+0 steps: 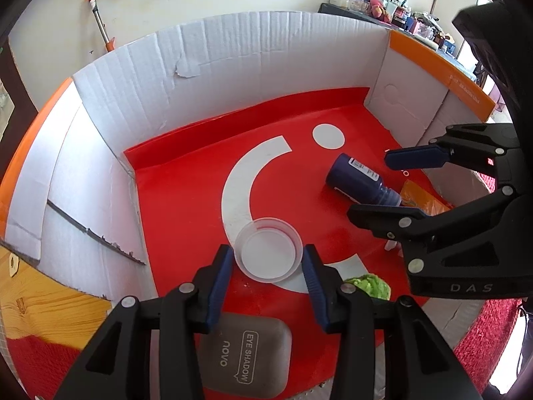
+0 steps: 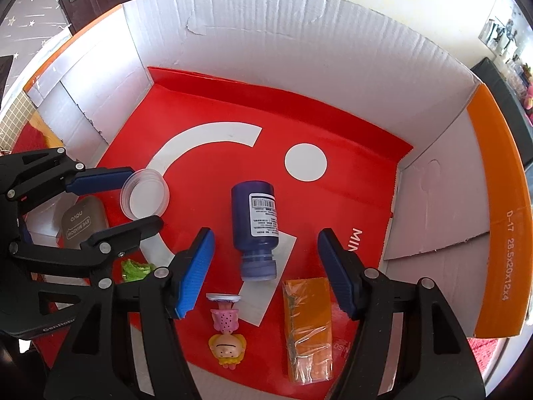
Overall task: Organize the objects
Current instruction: 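Open the right tool to release the bottle while the left tool releases the lid, then lift both tools out of the box and back over the cloth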
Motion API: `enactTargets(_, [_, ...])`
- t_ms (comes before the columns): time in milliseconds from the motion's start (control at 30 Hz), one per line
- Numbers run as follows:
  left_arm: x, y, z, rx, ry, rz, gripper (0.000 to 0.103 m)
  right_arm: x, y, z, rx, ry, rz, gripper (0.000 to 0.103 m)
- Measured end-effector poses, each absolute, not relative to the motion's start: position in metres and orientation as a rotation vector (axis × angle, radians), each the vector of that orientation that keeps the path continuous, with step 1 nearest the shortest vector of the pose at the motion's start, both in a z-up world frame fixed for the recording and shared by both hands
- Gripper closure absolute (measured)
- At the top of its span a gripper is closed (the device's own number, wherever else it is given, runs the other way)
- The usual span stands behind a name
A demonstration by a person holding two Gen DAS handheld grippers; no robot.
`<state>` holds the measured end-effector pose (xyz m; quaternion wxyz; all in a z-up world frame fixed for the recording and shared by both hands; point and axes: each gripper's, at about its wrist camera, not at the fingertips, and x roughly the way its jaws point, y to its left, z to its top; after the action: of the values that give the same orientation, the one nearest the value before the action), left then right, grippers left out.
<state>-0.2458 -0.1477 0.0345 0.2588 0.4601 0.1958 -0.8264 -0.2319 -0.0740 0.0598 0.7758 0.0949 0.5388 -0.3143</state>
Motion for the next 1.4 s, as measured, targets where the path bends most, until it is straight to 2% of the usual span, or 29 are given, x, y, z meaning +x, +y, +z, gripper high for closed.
enactTargets(167, [-0.244,-0.148,0.040,1.223,0.543,-2.248,0.051,-0.231,-0.075,0.062,0.208,1.157,-0.674,0.040])
enactTargets(467, [-0.230,-0.136,0.059,1.139,0.541,-2.272,0.051,-0.243,-0.058,0.083,0.198,1.095,-0.659,0.040])
enactTargets(867, [-0.194,-0.098,0.101,0.941,0.558,-2.299,0.041,-0.255,-0.036,0.121,0.160,0.941,-0.655,0.039])
enactTargets(933, [-0.184,-0.088,0.107,0.901,0.554,-2.295,0.041,-0.261,-0.025,0.127,0.140,0.907,-0.663,0.035])
enactTargets(1100, [-0.161,-0.064,0.118,0.818,0.551,-2.282,0.029,-0.284,0.004,0.141,0.121,0.823,-0.668,0.034])
enactTargets(1233, [-0.143,-0.044,0.122,0.767,0.511,-2.243,0.023,-0.303,0.025,0.146,0.114,0.760,-0.676,0.024])
enactTargets(1400, [-0.128,-0.023,0.114,0.709,0.535,-2.222,0.018,-0.330,0.047,0.137,0.123,0.694,-0.689,0.017])
